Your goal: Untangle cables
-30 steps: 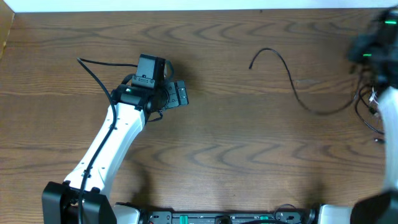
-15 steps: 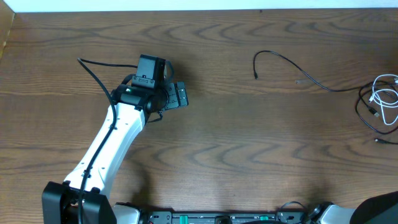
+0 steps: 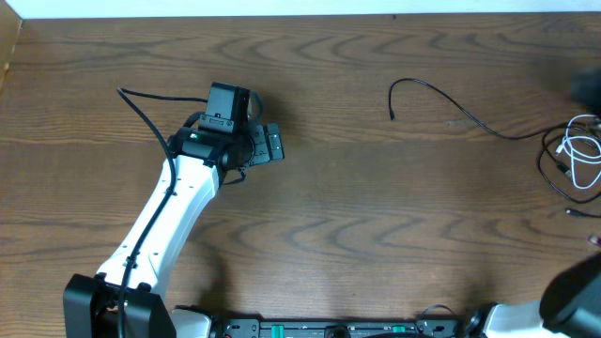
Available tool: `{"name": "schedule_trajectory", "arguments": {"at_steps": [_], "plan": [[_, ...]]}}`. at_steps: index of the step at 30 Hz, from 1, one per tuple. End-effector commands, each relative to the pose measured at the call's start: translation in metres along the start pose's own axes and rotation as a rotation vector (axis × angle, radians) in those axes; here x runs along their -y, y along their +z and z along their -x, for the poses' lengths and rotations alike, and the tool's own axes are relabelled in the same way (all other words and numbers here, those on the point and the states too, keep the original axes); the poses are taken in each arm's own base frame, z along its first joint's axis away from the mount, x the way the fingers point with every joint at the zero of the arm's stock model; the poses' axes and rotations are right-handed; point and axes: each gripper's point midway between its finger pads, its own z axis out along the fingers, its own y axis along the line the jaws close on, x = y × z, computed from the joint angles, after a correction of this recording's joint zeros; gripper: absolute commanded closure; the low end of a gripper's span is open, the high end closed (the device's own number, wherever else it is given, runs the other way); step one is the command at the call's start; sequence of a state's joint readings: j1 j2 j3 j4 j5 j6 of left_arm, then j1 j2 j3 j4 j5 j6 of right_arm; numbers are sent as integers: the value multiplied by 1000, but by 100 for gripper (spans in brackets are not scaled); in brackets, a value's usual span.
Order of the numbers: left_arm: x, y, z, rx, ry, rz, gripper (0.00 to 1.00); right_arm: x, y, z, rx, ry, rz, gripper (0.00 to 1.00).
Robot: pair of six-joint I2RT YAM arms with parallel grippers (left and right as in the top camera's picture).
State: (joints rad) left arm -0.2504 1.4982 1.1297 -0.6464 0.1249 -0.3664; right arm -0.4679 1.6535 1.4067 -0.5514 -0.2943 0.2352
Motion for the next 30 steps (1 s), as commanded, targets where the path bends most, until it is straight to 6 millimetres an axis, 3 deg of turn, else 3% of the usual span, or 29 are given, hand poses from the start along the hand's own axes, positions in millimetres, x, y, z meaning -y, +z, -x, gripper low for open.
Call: {"name": "schedule_trajectory", "arguments": {"at_steps": [1,4,8,9,13,19,24,26,30], "plan": [[-3,-1,1,4,-7,7,2,-61,32,-44,-137,-190,160,36],[-3,-1,1,2,-7,8,2,-113,62,-93,-241,-362,244,32],[-3,-1,0,1,-7,9,2,-143,87,-134,-302,-468,225,37],[-3,-1,0,1,-7,8,2,-156,99,-155,-322,-540,218,37],[-3,-1,0,1,-7,9,2,-180,124,-193,-329,-664,172,31],[-3,-1,-1,-3,-8,10,2,-188,155,-216,-246,-791,1,30],[-4,-1,-1,-5,-8,12,2,-186,170,-236,-266,-794,-13,35],[-4,-1,-1,-5,-8,12,2,-181,176,-245,-287,-766,-25,43],[-4,-1,-1,-5,-8,12,2,-177,177,-251,-308,-717,-34,79]]}}
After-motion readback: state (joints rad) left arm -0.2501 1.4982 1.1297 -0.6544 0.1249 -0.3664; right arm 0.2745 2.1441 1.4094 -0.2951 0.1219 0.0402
